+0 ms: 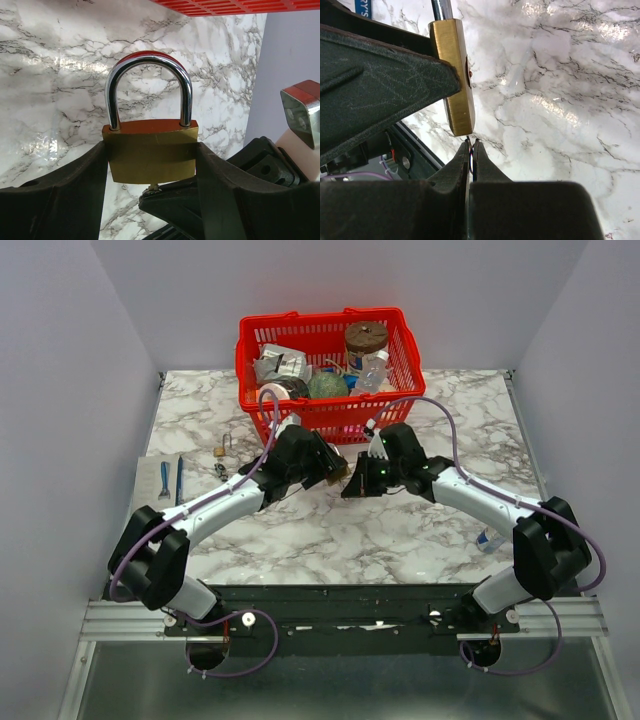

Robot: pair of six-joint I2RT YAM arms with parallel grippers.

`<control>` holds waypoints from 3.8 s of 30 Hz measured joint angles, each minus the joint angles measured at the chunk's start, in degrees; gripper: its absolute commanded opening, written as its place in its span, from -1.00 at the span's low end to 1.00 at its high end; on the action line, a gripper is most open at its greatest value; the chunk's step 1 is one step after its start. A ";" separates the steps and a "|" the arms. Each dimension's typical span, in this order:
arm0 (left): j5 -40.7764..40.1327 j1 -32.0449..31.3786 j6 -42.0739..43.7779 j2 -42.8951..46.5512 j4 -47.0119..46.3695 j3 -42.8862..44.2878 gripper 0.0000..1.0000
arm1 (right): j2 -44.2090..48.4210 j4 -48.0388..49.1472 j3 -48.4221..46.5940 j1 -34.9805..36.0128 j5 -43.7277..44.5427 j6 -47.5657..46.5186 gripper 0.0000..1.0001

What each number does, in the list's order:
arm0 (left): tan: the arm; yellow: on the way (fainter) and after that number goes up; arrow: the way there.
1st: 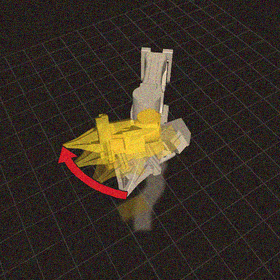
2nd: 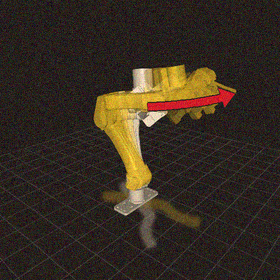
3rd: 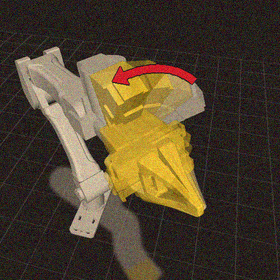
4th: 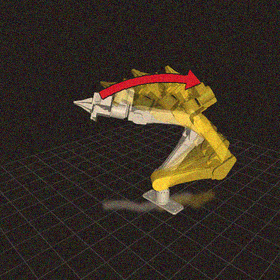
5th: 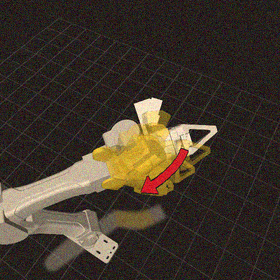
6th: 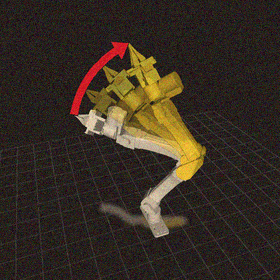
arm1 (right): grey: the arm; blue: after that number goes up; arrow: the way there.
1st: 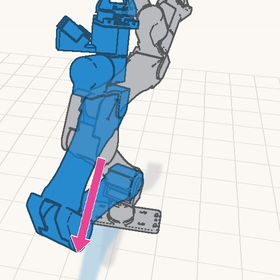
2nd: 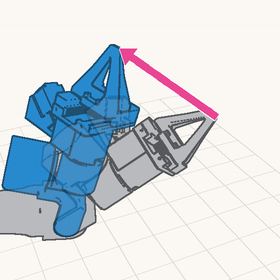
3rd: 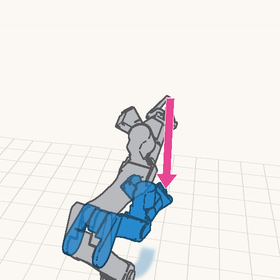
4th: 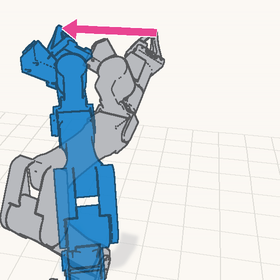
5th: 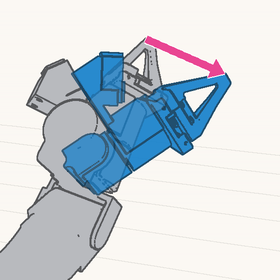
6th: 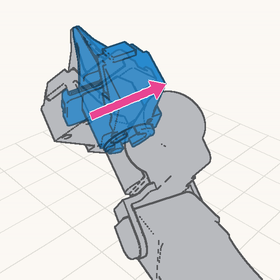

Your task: Unlock with the key

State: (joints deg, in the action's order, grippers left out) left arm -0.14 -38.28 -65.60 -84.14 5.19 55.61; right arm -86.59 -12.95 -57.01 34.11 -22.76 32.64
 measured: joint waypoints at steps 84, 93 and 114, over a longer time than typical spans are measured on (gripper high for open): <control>12.00 0.24 5.31 6.36 -18.05 -3.28 -1.00 | 12.24 9.84 2.62 -7.96 -15.69 -2.82 0.13; 14.88 1.57 5.33 6.45 -16.57 -4.48 -1.00 | 12.63 10.56 2.60 -7.98 -16.94 -4.28 0.47; 49.62 8.22 8.00 9.70 -25.79 -11.52 -1.00 | 11.06 4.76 -13.49 -10.60 -27.36 -12.26 0.62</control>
State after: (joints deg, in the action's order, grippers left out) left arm 49.47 -30.06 -57.60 -74.43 -20.60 44.10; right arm -75.53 -8.19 -70.50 23.51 -50.13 20.38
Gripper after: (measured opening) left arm 0.690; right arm 0.810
